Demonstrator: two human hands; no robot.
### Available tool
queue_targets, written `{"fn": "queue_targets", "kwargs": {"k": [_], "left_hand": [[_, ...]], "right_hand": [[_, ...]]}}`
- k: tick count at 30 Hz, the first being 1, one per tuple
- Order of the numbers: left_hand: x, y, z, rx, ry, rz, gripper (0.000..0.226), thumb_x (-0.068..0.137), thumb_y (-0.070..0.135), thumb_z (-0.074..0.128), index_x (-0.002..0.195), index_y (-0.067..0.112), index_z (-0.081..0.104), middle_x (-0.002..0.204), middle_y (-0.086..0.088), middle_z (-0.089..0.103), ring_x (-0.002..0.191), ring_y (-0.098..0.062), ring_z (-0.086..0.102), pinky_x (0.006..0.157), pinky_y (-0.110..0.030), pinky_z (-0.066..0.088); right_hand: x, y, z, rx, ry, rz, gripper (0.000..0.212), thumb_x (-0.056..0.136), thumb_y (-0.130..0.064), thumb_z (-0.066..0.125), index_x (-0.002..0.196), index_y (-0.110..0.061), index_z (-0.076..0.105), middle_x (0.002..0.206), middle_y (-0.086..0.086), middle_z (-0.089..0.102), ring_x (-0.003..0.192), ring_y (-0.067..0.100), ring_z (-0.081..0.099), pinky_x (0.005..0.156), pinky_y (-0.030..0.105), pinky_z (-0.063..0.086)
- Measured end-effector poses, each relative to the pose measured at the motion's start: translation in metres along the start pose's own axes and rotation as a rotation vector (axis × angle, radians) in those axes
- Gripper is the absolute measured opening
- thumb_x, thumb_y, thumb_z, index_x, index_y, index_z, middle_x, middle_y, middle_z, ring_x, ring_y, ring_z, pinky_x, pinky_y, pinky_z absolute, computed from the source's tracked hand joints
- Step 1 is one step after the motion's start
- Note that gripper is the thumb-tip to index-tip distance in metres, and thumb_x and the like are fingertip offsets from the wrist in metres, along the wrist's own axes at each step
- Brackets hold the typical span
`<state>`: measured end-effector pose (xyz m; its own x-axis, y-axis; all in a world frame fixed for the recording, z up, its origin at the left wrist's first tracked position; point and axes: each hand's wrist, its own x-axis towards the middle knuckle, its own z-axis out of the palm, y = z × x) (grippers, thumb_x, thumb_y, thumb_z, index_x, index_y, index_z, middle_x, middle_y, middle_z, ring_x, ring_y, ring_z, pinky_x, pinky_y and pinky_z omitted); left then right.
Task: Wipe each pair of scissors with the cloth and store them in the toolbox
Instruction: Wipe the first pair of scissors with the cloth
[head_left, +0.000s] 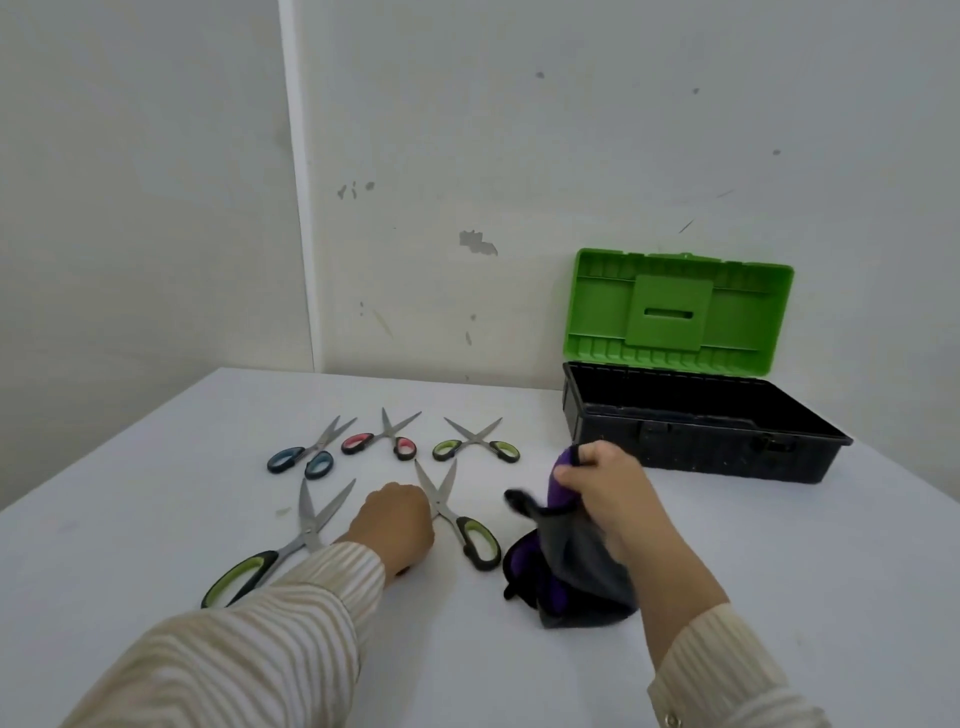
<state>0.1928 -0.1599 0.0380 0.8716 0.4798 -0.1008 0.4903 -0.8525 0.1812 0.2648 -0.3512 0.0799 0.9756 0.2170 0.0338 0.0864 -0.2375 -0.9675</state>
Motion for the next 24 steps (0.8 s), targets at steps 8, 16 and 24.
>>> {"fn": "queue_targets", "kwargs": {"k": [8, 16, 24], "left_hand": [[0.016, -0.02, -0.033, -0.991, -0.222, -0.148, 0.007, 0.084, -0.001, 0.054, 0.089, 0.0, 0.058, 0.076, -0.016, 0.059, 0.05, -0.017, 0.06, 0.045, -0.026, 0.048], [0.029, -0.033, -0.033, -1.357, -0.171, -0.02, 0.022, 0.089, 0.0, 0.053, 0.11, 0.004, 0.059, 0.082, -0.012, 0.06, 0.064, -0.017, 0.061, 0.05, -0.028, 0.047], [0.037, -0.041, -0.023, -1.294, -0.35, 0.087, 0.01, 0.091, 0.014, 0.06, 0.086, 0.006, 0.063, 0.071, -0.007, 0.067, 0.06, -0.021, 0.064, 0.056, -0.032, 0.049]], "right_hand": [[0.011, 0.014, 0.04, -0.487, -0.202, -0.199, 0.021, 0.085, -0.009, 0.048, 0.076, -0.022, 0.063, 0.088, -0.006, 0.063, 0.085, 0.009, 0.056, 0.071, 0.016, 0.042], [0.028, 0.013, 0.053, -0.486, -0.345, -0.124, 0.047, 0.082, -0.053, 0.051, 0.07, -0.009, 0.061, 0.065, 0.006, 0.057, 0.059, 0.013, 0.047, 0.06, 0.027, 0.04], [0.028, 0.02, 0.029, -0.388, -0.435, -0.109, 0.032, 0.087, -0.037, 0.057, 0.063, -0.016, 0.06, 0.055, -0.005, 0.048, 0.048, 0.006, 0.04, 0.052, 0.019, 0.033]]}}
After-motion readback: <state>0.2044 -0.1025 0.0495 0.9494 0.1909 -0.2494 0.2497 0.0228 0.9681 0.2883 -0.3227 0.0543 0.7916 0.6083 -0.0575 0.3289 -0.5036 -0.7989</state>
